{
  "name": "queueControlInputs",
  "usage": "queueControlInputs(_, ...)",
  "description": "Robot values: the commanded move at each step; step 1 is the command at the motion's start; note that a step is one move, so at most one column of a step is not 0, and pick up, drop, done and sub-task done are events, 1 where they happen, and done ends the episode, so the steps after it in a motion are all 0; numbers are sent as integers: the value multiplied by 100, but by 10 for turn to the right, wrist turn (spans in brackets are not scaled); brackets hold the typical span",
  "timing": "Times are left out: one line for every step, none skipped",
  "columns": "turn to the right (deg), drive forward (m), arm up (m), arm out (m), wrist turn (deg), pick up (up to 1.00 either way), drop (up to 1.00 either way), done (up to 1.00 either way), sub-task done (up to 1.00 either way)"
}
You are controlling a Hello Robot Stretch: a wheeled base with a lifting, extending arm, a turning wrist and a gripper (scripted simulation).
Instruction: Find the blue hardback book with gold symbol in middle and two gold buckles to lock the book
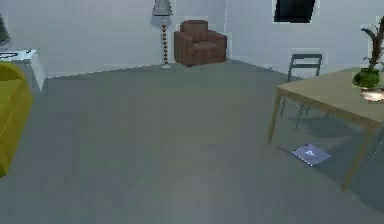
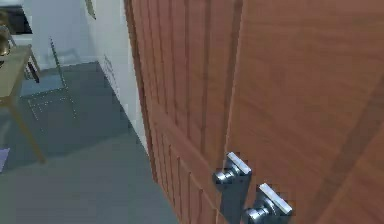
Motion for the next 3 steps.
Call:
queueControlInputs(-300,0,0,0,0,0,0,0,0)
queueControlInputs(0,20,0,0,0,0,0,0,0)
queueControlInputs(390,0,0,0,0,0,0,0,0)
